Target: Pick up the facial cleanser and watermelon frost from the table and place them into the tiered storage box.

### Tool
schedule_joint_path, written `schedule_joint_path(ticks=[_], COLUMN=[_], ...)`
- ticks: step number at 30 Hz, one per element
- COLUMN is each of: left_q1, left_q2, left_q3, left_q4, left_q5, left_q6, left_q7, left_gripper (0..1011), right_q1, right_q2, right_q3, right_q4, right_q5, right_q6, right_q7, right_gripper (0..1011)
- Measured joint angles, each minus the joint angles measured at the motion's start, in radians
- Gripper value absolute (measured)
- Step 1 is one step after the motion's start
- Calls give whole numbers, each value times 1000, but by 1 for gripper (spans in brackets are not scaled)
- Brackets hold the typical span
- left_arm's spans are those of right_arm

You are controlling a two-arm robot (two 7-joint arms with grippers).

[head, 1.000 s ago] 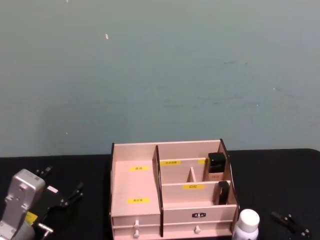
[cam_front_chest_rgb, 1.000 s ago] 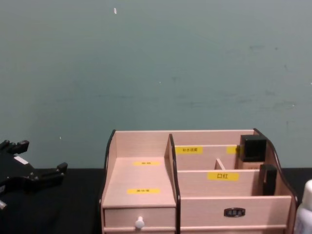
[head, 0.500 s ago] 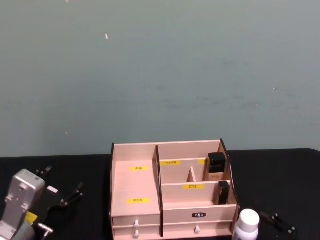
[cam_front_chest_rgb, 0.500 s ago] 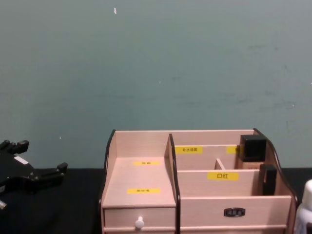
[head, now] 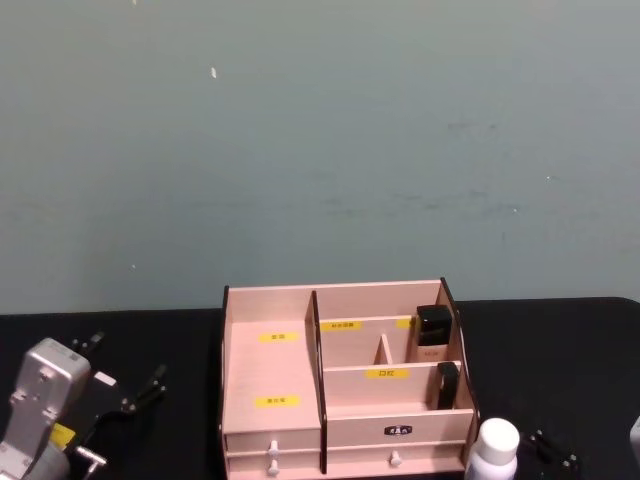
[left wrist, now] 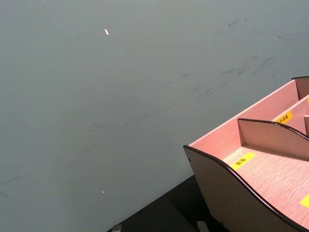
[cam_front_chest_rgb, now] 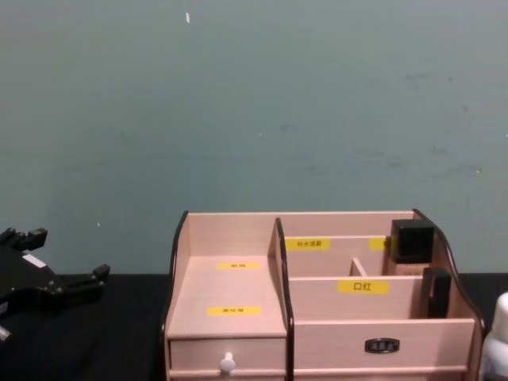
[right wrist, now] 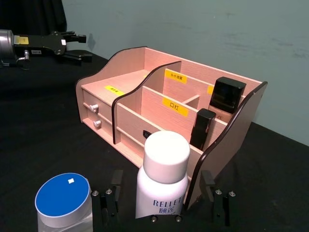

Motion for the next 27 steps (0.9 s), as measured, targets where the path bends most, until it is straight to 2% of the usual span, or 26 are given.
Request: schedule_joint_path(ticks=[15, 27], left_q1=[0, 0], left_q2=[0, 0], left_q3=[0, 0], left_q4=[0, 0], left_q5=[0, 0], left_q6=[0, 0], left_q7=[0, 0], left_gripper=[1001, 1001], right_q1=[36, 34], right_q2=[1, 1], right_q3=[-26, -24], right_q4=[25, 24], right_q5=[17, 17], right_q6=[36, 35], right_q7=[5, 5], right_gripper=[1002, 1002])
